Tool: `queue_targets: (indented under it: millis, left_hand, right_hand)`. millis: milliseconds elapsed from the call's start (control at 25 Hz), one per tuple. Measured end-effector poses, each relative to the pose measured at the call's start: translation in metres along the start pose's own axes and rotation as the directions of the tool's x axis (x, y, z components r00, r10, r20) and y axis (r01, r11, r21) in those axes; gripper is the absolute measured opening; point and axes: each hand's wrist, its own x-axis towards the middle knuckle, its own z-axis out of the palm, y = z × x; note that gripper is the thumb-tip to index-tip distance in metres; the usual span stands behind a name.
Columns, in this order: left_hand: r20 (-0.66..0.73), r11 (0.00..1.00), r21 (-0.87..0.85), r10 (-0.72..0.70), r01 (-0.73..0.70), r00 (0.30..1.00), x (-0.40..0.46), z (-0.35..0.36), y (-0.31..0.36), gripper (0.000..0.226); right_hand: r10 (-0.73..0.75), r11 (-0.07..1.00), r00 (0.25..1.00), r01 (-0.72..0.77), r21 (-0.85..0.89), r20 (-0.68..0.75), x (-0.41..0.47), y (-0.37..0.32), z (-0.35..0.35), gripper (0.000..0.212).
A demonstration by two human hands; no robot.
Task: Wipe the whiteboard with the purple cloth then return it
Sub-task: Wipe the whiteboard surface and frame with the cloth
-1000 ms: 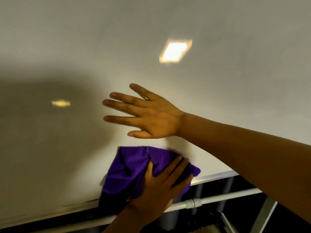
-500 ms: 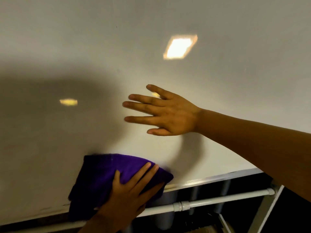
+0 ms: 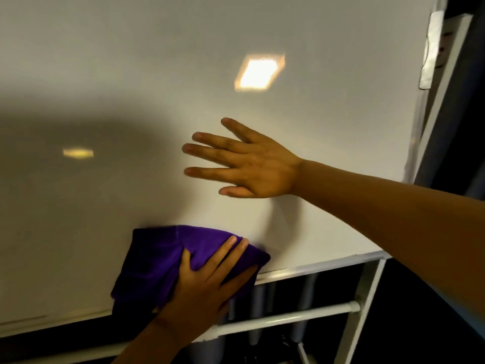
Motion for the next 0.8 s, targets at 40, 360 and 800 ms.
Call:
queue_targets:
  millis: [40,360,800]
  left_hand:
    - [0.001,1.000,0.000,-0.009,0.009,1.000,0.016,0.002,0.013,0.109]
    - [0.019,1.000,-0.008,-0.008,0.008,1.000,0.127,0.014,0.078,0.107]
    - [0.000,0.987,-0.055,0.148,-0.148,0.989,0.220,0.024,0.101,0.100]
  right_hand:
    - [-0.007,1.000,1.000,0.007,0.015,-0.002,-0.010,0.005,0.005,0.060]
    - [-0.002,1.000,1.000,0.002,0.030,0.000,-0.098,0.058,0.039,0.059]
    - [0.089,0.991,0.996,-0.091,0.095,0.018,-0.135,0.077,0.072,0.056]
